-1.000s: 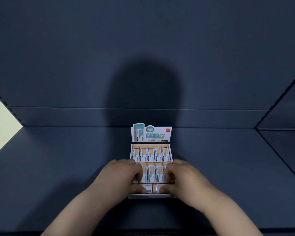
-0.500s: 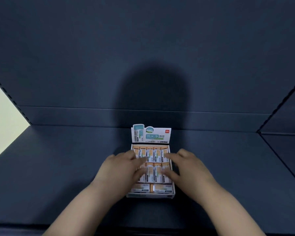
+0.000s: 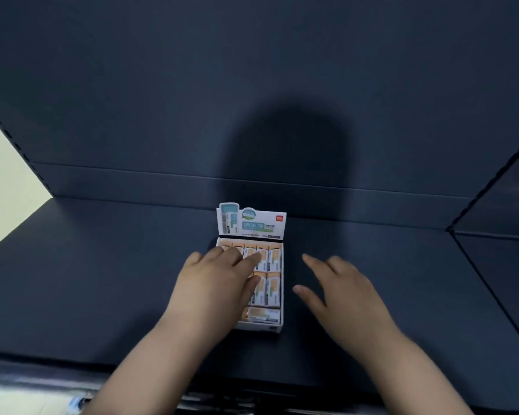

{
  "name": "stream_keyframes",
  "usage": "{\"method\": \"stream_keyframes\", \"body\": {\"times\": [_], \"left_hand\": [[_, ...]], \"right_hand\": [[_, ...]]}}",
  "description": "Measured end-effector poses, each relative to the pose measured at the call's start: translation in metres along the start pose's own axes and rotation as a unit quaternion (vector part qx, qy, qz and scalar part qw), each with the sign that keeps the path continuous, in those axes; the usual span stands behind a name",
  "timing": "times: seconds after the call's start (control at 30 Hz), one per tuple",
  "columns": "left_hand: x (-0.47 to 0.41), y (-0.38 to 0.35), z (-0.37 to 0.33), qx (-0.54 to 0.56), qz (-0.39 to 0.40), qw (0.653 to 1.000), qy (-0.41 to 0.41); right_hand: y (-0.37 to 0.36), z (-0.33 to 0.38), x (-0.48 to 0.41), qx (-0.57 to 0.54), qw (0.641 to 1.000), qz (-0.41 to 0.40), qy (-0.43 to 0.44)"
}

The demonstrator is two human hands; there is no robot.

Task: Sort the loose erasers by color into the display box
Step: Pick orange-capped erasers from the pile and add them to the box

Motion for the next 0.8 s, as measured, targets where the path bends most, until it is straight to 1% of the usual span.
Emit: {"method": "stream_keyframes", "body": {"times": [0.17, 0.33, 0.53, 0.7, 0.8], "left_hand": [[0.005, -0.007, -0.019, -0.006, 0.009, 1.0, -0.024], [-0.001, -0.007, -0.037, 0.016, 0.005, 0.998, -0.064], [-0.01, -0.025, -0.075, 0.038, 0.045, 0.994, -0.089], [-0.004, -0.035, -0.117, 0.056, 0.043, 0.988, -0.134], [-0.004, -0.044, -0.151, 0.06, 0.049, 0.987, -0.142]], "right_hand": [[0.002, -0.003, 0.012, 0.006, 1.0, 0.001, 0.002], [0.011, -0.014, 0.023, 0.017, 0.999, 0.0, -0.04], [0.021, -0.046, 0.045, 0.05, 0.994, -0.009, -0.097], [0.025, -0.081, 0.075, 0.058, 0.989, -0.009, -0.133], [0.028, -0.111, 0.1, 0.059, 0.987, -0.014, -0.148]]}}
Point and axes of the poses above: each hand's wrist, its own x-axis away from the middle knuckle, its own y-axis out of the back of the hand, z = x × y, the point moved 9 cm from there along -x, towards the middle knuckle, and after that the axes turned 13 degrees about x, right-handed, at the moved point
